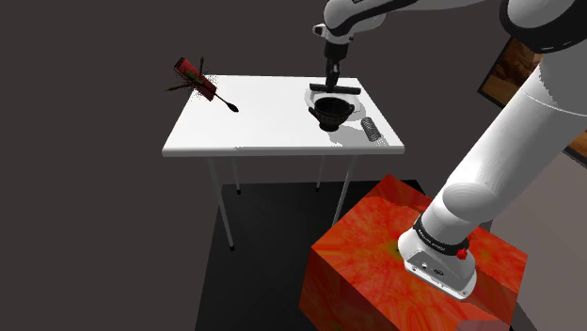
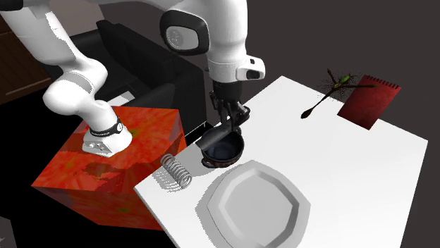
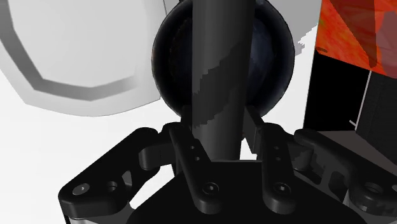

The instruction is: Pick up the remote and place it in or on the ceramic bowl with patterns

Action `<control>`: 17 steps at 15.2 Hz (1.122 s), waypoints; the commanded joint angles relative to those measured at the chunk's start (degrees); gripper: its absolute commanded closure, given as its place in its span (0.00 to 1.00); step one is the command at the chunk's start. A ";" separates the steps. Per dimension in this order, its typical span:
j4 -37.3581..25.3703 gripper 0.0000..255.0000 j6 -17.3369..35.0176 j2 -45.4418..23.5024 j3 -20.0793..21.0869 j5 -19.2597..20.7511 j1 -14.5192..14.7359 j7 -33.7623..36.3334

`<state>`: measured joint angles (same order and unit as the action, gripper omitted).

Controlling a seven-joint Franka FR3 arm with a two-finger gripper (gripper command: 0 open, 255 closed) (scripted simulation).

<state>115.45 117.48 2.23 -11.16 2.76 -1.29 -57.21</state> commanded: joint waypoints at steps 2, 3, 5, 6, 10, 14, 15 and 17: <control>1.85 1.00 2.02 -0.16 -0.29 -0.03 -0.26 -0.54; 2.38 1.00 2.77 -0.38 -0.31 -0.07 -0.27 -0.54; 3.41 1.00 4.28 -0.86 -0.34 -0.14 -0.29 -0.56; 3.91 1.00 5.03 -1.11 -0.35 -0.18 -0.30 -0.58; 5.96 1.00 8.33 -2.39 -0.40 -0.40 -0.35 -0.66; 5.96 1.00 8.33 -2.39 -0.40 -0.40 -0.35 -0.66; 5.96 1.00 8.33 -2.39 -0.40 -0.40 -0.35 -0.66; 5.96 1.00 8.33 -2.39 -0.40 -0.40 -0.35 -0.66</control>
<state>121.39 125.80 -0.13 -11.57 2.37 -1.64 -57.87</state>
